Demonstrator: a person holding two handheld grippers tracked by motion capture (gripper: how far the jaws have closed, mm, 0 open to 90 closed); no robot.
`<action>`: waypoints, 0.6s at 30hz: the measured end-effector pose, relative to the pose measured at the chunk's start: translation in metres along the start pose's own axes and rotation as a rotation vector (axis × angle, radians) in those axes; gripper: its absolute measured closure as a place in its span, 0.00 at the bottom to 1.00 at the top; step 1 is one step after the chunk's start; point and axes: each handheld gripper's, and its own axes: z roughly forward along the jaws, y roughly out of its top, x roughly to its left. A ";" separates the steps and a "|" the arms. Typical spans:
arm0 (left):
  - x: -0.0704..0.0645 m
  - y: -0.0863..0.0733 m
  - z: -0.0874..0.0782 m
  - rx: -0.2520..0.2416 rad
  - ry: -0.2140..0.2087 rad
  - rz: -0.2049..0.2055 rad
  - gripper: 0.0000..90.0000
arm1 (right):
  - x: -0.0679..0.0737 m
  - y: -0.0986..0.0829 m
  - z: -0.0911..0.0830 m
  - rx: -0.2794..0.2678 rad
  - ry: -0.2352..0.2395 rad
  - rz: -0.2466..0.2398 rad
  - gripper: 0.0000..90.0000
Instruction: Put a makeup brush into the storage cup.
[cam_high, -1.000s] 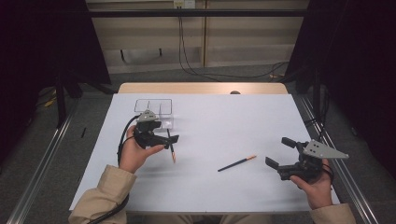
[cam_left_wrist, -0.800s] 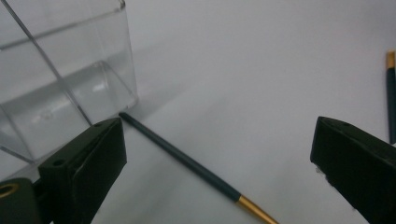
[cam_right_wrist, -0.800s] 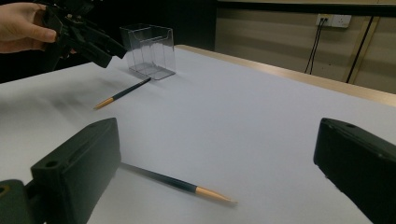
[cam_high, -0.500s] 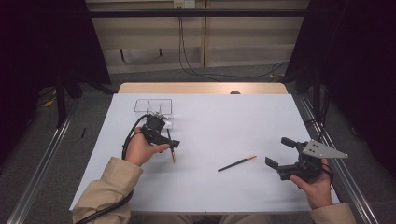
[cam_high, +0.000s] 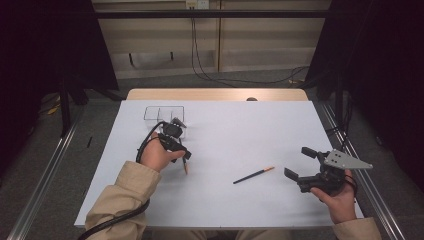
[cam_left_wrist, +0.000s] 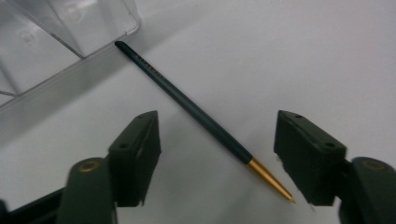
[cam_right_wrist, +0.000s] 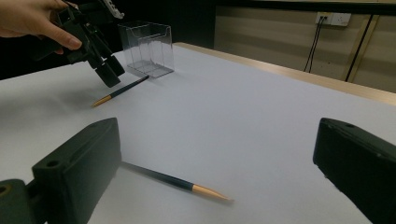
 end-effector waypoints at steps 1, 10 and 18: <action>0.000 0.000 0.001 0.003 -0.003 -0.004 0.40 | 0.000 0.000 0.000 0.001 -0.001 0.000 0.01; -0.002 0.000 0.006 0.062 0.001 -0.058 0.54 | -0.001 0.000 0.000 0.000 -0.001 -0.001 0.01; -0.006 0.001 0.012 0.108 -0.036 -0.109 0.66 | -0.001 0.000 0.000 0.000 -0.005 0.001 0.01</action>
